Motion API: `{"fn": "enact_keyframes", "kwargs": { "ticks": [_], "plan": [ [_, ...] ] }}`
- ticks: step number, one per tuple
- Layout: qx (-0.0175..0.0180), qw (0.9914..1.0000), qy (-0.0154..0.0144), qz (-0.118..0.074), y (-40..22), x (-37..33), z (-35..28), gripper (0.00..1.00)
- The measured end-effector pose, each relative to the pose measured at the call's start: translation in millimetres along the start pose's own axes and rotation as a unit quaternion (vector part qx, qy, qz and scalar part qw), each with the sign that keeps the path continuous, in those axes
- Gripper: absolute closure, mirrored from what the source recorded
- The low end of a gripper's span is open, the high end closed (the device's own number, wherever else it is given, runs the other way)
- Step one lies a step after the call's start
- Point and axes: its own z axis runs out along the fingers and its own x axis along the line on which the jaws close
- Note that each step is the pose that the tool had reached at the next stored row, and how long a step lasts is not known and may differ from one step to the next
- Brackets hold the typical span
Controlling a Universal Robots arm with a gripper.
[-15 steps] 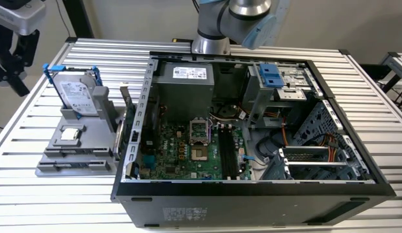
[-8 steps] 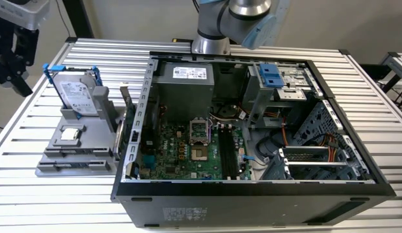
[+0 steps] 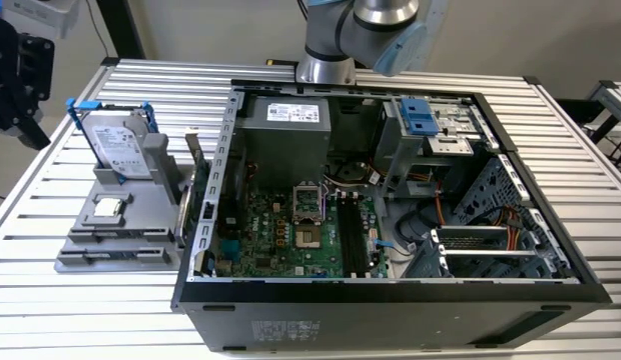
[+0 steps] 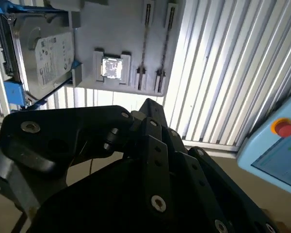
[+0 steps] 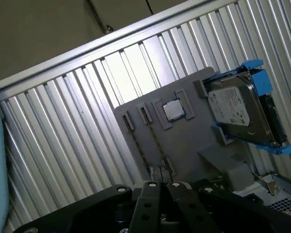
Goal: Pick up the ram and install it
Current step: 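Pick up the ram and move it above insertion slot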
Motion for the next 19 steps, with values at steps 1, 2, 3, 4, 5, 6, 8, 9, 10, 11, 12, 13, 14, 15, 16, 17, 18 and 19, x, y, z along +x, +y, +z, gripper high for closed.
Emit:
{"fn": "enact_keyframes", "kwargs": {
  "ticks": [1,2,3,4,5,6,8,9,10,11,12,13,14,15,16,17,18,19],
  "plan": [
    [-0.0004,0.99995,0.0001,-0.010,0.0,0.0,0.1,1.00],
    [-0.0007,0.99983,0.0003,-0.018,0.0,0.0,0.2,1.00],
    [-0.0010,0.99962,0.0004,-0.027,0.0,0.0,0.3,1.00],
    [-0.0013,0.99933,0.0006,-0.037,0.0,0.0,0.4,1.00],
    [-0.0014,0.99895,0.0007,-0.046,0.0,0.0,0.5,1.00],
    [-0.0010,0.99854,0.0006,-0.054,-0.1,0.0,0.6,1.00],
    [0.0005,0.99757,0.0000,-0.070,-0.1,0.0,1.0,1.00],
    [0.0012,0.99699,-0.0002,-0.077,-0.1,0.0,1.2,1.00],
    [0.0017,0.99627,-0.0004,-0.086,-0.1,0.0,1.3,1.00],
    [0.0021,0.99555,-0.0004,-0.094,-0.1,0.0,1.4,1.00],
    [0.0025,0.99466,-0.0005,-0.103,-0.1,0.0,1.6,1.00],
    [0.0026,0.99367,-0.0006,-0.112,-0.1,0.1,1.8,1.00],
    [0.0024,0.99269,-0.0005,-0.121,-0.1,0.1,2.0,1.00],
    [0.0021,0.99159,-0.0004,-0.129,0.0,0.0,2.2,1.00],
    [0.0017,0.99049,-0.0004,-0.138,0.0,0.0,2.4,1.00],
    [0.0014,0.98913,-0.0003,-0.147,0.1,0.0,2.6,1.00],
    [0.0010,0.98777,-0.0002,-0.156,0.0,0.1,2.8,1.00],
    [0.0007,0.98627,-0.0002,-0.165,-0.1,0.1,3.0,1.00]
  ]
}}
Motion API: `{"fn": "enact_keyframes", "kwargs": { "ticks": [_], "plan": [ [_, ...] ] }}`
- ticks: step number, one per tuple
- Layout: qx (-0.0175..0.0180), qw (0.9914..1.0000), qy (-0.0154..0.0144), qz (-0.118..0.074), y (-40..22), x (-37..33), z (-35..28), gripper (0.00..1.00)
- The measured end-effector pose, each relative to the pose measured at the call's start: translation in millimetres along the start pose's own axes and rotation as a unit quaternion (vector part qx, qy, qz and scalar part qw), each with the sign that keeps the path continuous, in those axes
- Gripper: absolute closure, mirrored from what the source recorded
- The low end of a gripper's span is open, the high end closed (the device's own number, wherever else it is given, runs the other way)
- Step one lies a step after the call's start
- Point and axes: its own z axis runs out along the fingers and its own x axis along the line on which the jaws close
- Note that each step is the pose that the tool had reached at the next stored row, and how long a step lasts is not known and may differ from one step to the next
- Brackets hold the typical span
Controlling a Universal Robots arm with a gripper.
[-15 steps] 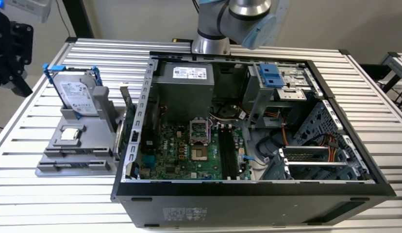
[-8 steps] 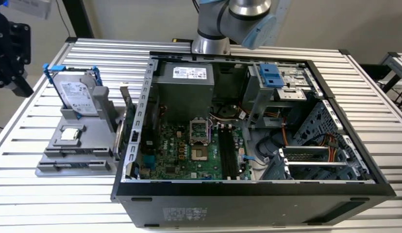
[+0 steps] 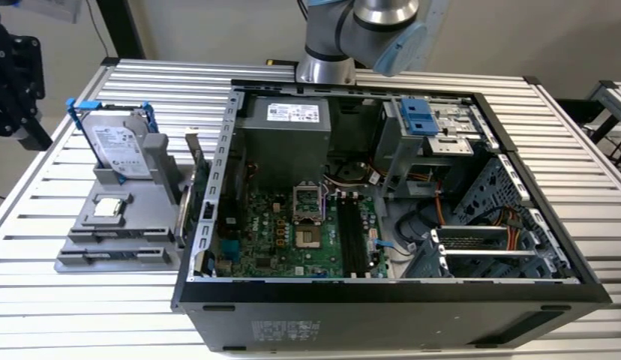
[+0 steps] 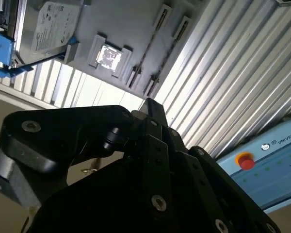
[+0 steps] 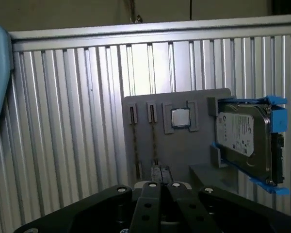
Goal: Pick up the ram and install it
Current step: 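Pick up the ram and move it above insertion slot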
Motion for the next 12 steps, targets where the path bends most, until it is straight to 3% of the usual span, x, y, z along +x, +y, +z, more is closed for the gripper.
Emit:
{"fn": "enact_keyframes", "kwargs": {
  "ticks": [3,8,12],
  "plan": [
    [-0.0010,0.99969,0.0001,-0.025,0.0,0.0,0.6,1.00],
    [-0.0025,0.99806,0.0002,-0.062,0.0,0.1,1.6,1.00],
    [-0.0030,0.99725,0.0002,-0.074,0.0,0.1,2.2,1.00]
  ]
}}
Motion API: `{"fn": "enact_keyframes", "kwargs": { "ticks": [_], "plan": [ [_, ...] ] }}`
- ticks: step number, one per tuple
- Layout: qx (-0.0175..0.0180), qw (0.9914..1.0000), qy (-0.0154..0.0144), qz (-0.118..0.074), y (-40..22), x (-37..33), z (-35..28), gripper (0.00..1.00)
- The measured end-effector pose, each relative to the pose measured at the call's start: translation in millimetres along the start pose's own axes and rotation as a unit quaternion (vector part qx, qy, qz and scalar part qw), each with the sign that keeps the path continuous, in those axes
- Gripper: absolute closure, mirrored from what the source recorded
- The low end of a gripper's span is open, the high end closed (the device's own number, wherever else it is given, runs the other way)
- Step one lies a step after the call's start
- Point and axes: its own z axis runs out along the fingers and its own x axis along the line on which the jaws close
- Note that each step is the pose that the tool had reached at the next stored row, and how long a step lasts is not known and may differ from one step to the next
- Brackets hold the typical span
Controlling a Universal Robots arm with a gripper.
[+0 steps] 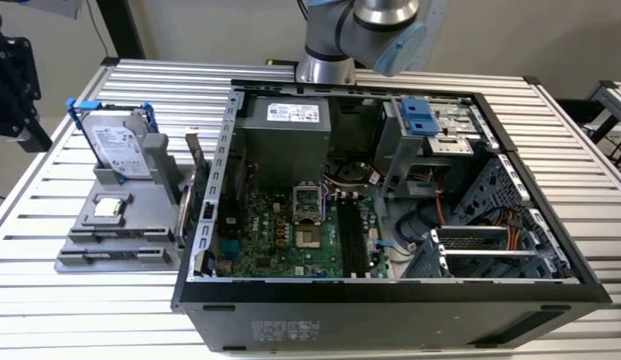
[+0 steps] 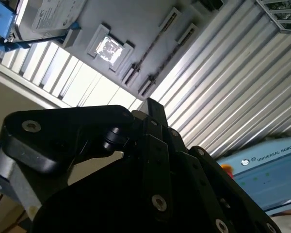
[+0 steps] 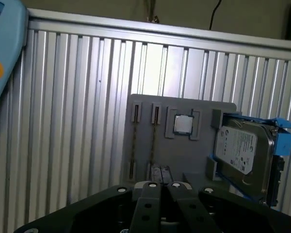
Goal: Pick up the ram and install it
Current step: 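Pick up the ram and move it above insertion slot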
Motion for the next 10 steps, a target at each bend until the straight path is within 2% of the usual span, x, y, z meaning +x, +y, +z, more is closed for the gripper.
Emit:
{"fn": "enact_keyframes", "kwargs": {
  "ticks": [10],
  "plan": [
    [-0.0006,1.00000,-0.0001,0.003,0.0,0.1,1.8,1.00]
  ]
}}
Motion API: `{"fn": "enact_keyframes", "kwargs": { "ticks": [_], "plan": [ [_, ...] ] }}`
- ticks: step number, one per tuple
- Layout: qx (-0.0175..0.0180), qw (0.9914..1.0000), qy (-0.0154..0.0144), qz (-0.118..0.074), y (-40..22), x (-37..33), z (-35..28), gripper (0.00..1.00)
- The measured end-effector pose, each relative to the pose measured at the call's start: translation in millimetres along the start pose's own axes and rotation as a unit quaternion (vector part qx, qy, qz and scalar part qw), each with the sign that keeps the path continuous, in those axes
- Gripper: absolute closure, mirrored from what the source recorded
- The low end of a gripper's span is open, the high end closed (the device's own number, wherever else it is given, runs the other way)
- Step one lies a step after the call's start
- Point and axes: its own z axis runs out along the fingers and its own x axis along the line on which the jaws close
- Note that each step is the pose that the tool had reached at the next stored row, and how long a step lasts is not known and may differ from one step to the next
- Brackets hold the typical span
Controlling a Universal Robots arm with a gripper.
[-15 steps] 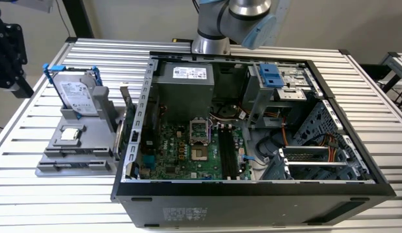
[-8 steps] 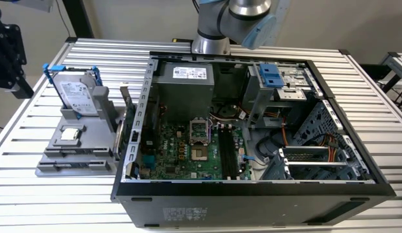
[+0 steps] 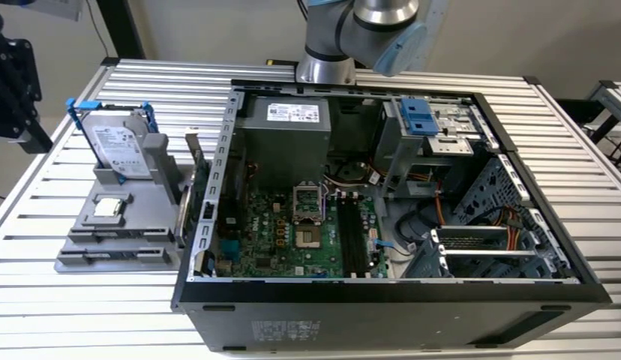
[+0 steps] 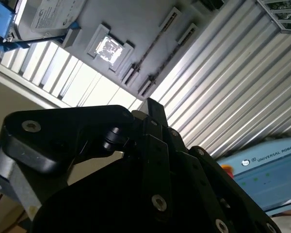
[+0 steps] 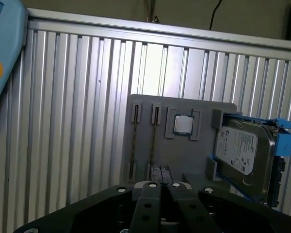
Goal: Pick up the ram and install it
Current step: 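Pick up the ram and move it above insertion slot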
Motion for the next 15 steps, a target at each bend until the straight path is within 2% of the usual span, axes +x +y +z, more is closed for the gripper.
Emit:
{"fn": "enact_keyframes", "kwargs": {
  "ticks": [15],
  "plan": [
    [0.0001,0.99999,0.0000,0.003,0.0,0.0,0.3,1.00]
  ]
}}
